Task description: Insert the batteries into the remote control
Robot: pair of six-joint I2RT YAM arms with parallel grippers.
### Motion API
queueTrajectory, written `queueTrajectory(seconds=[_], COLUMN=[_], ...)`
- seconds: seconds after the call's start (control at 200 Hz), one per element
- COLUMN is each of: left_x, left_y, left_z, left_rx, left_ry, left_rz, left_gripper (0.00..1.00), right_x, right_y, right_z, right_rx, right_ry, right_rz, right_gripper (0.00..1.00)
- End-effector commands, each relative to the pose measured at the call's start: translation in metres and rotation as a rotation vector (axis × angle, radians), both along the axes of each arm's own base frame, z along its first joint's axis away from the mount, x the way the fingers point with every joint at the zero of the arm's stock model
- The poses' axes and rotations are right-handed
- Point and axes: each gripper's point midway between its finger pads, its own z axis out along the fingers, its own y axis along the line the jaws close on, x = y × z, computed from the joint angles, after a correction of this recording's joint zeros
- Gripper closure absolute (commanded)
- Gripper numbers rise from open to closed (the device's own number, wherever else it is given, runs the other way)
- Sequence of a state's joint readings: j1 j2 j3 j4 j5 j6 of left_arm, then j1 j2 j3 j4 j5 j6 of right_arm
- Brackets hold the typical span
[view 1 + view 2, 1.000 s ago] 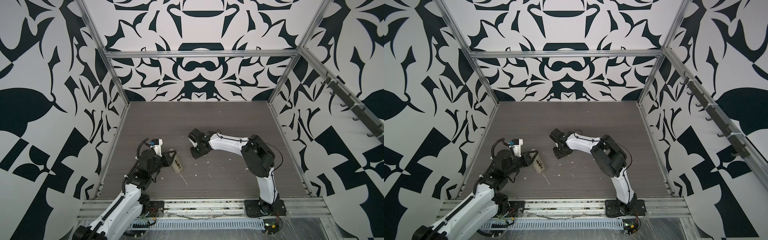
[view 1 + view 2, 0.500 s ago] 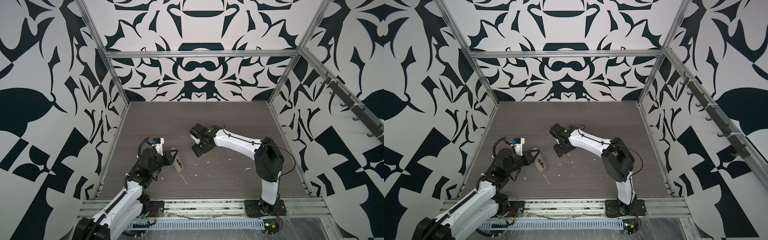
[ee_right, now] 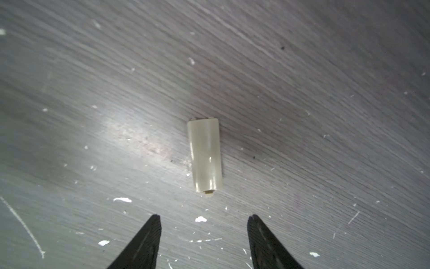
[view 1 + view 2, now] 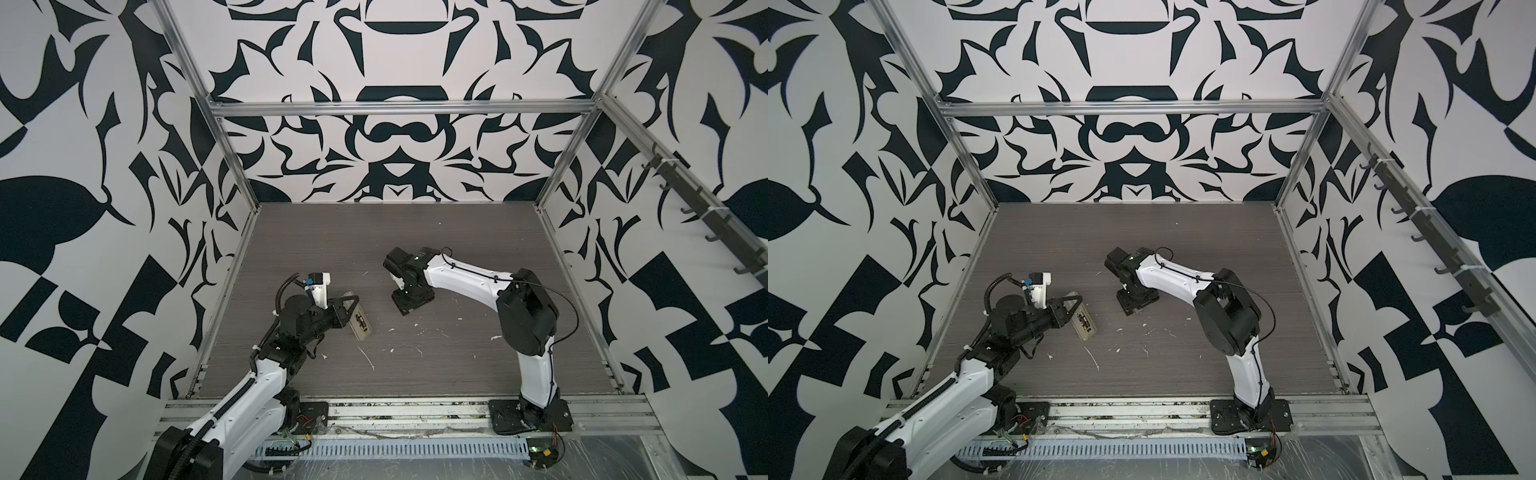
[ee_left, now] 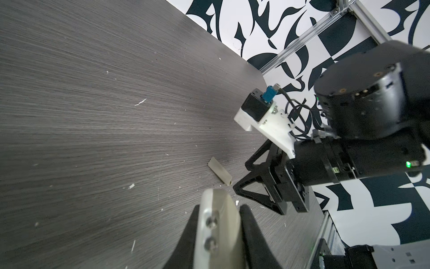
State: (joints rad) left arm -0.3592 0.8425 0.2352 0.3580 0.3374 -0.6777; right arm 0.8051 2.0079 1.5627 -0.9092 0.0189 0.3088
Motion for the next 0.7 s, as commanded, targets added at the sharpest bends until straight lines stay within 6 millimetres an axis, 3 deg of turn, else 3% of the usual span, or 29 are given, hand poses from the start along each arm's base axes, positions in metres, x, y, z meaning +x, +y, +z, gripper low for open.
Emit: queueTrajectory(seconds=[0.0,0.695], left_x=[0.003,0.007], left_y=[-0.002,-0.004], left_z=[0.012,0.012], left_rx=[-0.026,-0.038], left_ry=[-0.046,-0.041], left_rz=[-0.005,-0.007], left_gripper=[1.0,1.0], right_x=[0.007,0.009], right_y=[0.006,-0.001], right_z=[0.015,-0.022], right_rx=[0.031,0.001], right_ry=[-0.013,0.034], right_rz=[0.021,-0.002], right_gripper=[0.37,0.45])
